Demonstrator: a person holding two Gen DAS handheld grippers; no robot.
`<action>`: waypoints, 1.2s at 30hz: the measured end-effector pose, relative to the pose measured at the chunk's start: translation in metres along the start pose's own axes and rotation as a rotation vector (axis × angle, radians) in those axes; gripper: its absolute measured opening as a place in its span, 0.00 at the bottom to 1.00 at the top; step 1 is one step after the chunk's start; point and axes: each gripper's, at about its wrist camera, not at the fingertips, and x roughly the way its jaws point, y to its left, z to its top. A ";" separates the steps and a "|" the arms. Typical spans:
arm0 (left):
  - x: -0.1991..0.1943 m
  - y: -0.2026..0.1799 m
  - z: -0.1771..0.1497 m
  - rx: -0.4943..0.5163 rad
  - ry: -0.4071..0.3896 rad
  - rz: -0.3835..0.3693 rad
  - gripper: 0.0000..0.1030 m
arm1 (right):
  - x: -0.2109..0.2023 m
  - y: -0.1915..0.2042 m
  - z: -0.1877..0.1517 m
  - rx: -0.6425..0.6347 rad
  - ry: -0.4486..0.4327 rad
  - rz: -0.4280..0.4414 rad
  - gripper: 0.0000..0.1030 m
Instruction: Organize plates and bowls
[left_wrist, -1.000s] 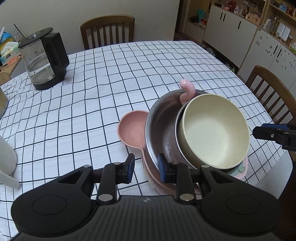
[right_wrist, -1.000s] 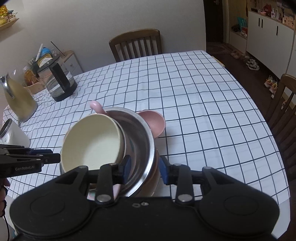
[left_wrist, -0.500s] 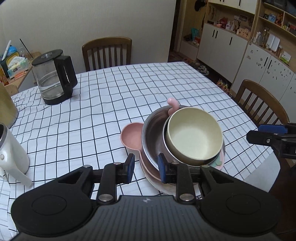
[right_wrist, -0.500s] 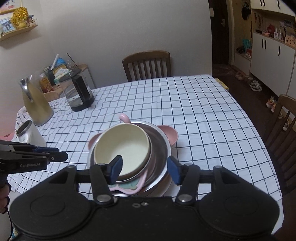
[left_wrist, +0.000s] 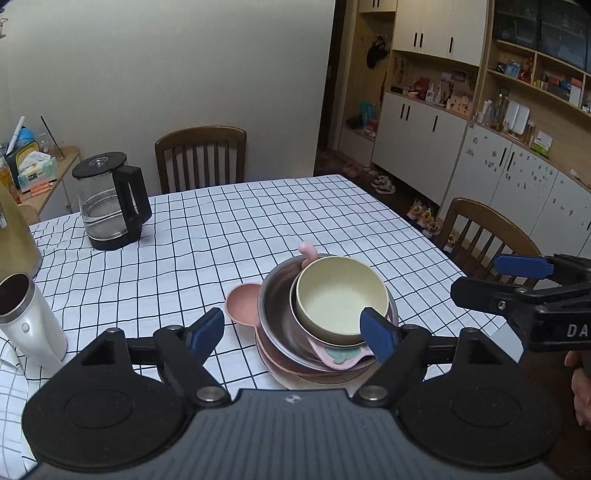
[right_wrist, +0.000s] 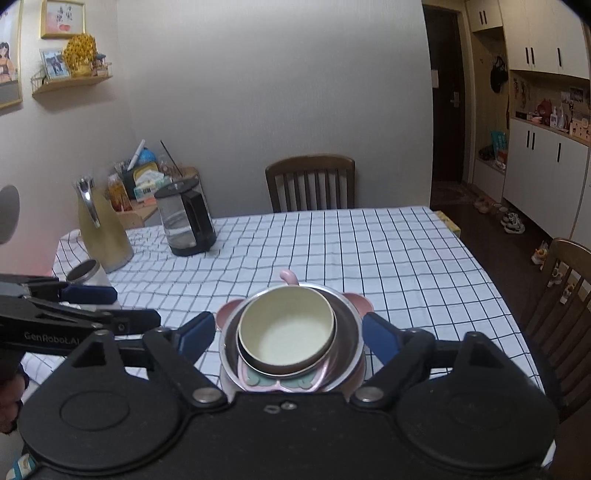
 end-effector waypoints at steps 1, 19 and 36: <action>-0.002 0.000 -0.001 -0.007 -0.003 0.000 0.80 | -0.004 0.002 -0.001 0.006 -0.014 -0.001 0.94; -0.019 -0.002 -0.020 -0.063 -0.042 0.008 1.00 | -0.032 0.014 -0.028 0.065 -0.043 -0.098 1.00; -0.013 0.003 -0.021 -0.083 -0.005 -0.023 1.00 | -0.027 0.020 -0.031 0.077 -0.012 -0.112 1.00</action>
